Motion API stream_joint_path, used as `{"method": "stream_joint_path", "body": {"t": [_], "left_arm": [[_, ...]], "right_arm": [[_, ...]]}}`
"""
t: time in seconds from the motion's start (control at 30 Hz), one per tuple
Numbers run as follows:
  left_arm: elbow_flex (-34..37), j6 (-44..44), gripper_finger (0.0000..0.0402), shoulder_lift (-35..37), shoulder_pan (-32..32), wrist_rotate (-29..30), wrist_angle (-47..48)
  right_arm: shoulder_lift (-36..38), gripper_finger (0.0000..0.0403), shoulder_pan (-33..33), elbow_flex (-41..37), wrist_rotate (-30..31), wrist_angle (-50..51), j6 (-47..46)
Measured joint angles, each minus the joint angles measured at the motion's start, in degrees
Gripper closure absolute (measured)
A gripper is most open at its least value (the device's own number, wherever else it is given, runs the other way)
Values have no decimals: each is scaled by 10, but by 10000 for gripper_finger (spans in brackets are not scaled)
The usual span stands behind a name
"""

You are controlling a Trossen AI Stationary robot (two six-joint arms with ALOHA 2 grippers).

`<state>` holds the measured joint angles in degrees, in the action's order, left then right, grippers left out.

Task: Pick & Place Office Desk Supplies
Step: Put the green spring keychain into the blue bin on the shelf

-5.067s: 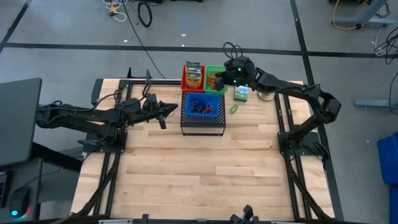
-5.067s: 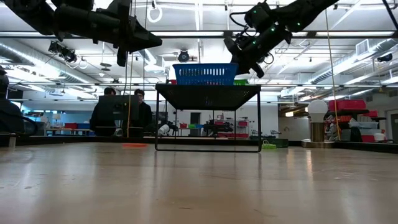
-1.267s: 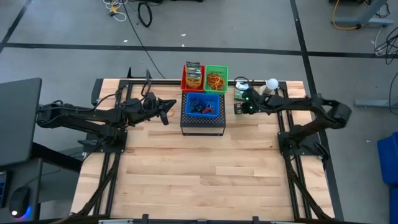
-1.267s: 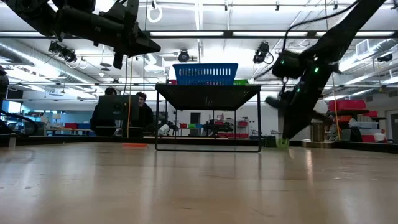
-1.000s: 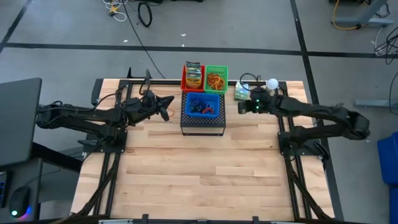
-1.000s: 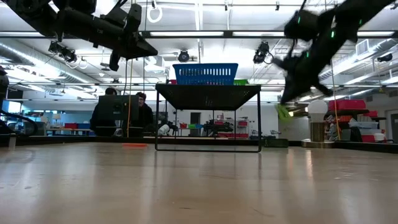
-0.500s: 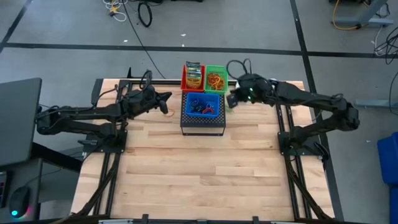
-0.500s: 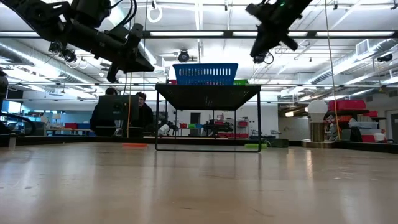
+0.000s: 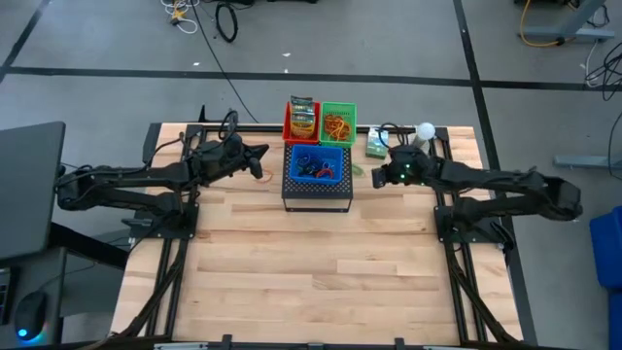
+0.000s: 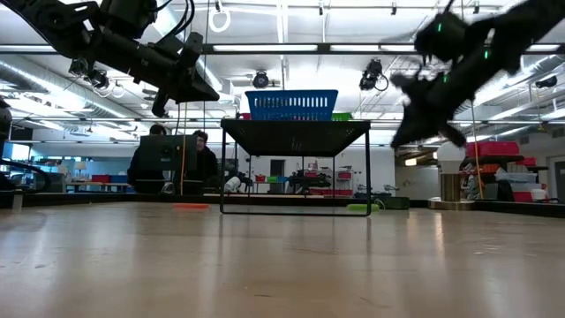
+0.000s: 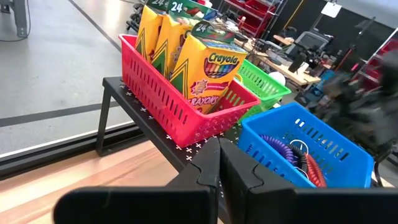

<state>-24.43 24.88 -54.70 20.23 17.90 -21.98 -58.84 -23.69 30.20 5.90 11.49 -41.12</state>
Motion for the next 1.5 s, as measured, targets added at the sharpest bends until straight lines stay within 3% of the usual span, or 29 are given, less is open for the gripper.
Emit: {"method": "stream_joint_path", "body": {"t": [0.13, 0.33, 0.5, 0.77, 1.03, 1.13, 1.3, 1.5], "left_arm": [[0, 7, 394, 0, 0, -3, 0], [0, 7, 394, 0, 0, -11, 0], [0, 0, 394, 0, 0, -10, 3], [0, 0, 394, 0, 0, -10, 10], [0, 0, 394, 0, 0, -10, 10], [0, -1, 394, 0, 0, -10, 13], [0, -2, 394, 0, 0, -10, 13], [0, -3, 394, 0, 0, -10, 13]], "right_arm": [[-61, 341, -46, -47, -36, -96, -11], [-169, 270, -64, -49, -51, -182, 41], [-232, 251, -64, -49, -45, -224, 62], [-280, 276, -64, -46, -15, -249, 65], [-290, 384, -63, -40, -14, -250, 87], [-283, 393, -63, -40, -23, -243, 90], [-228, 398, -40, -40, -30, -187, 71], [-83, 399, 20, -37, -30, -70, 24]]}}
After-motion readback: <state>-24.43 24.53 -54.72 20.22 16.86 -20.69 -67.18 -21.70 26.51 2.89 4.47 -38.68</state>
